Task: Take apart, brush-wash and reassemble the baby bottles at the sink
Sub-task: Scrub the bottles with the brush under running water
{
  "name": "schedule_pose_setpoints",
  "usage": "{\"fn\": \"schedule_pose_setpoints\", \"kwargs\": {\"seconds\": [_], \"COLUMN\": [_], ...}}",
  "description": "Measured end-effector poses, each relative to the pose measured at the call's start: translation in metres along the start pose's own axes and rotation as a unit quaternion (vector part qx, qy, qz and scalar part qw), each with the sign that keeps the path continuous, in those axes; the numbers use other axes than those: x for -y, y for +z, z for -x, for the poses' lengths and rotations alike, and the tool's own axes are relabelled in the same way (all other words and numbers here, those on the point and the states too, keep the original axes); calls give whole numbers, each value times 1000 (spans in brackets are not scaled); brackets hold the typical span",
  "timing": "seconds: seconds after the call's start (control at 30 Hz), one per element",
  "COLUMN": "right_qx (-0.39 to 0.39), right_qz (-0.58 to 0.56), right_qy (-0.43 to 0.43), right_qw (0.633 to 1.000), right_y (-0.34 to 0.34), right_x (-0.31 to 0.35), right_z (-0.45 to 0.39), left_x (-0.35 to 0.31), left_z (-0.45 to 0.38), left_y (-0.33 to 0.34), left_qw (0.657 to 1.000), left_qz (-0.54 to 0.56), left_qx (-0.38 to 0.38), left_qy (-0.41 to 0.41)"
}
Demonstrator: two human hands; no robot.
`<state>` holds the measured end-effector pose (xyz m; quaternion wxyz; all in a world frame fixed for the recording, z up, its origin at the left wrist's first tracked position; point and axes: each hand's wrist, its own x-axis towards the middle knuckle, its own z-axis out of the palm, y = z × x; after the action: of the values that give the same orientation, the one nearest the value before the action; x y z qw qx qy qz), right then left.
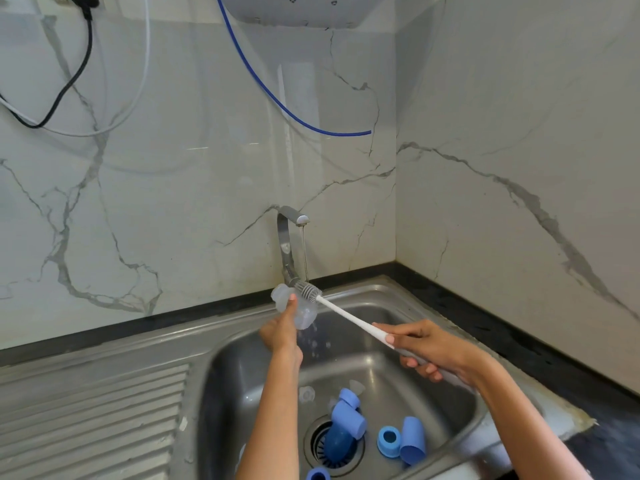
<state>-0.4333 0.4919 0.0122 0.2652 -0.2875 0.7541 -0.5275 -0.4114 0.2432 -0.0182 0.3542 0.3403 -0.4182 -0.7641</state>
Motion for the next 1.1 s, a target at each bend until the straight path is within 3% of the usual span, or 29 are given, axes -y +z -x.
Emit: {"fn": "schedule_pose_setpoints", "kwargs": {"seconds": [0.37,0.5,0.63,0.77,0.9,1.1], "right_qx": [-70,-64,-53,-58,-44,-91], "right_qz": [62,39,43,47,40,88], "right_qy": [-42,-58,-62,-55,-35,-68], "right_qw": [995,995,996,996,998,990], "right_y": [12,16,24,21,11,24], "right_x": [-3,-1,1,1,0,-1], "right_z": [-13,-13,-14,-11,-7,-16], "left_x": [4,-2,0,-3,-3,4], "left_z": [7,7,10,7,5,9], "left_y": [2,2,2,-3,-4,1], "left_qw": [981,977,985,994,998,993], "left_qz": [-144,-157,-111,-49,-38,-88], "left_qx": [99,142,130,87,45,60], "left_qy": [82,42,-38,-55,-19,53]}}
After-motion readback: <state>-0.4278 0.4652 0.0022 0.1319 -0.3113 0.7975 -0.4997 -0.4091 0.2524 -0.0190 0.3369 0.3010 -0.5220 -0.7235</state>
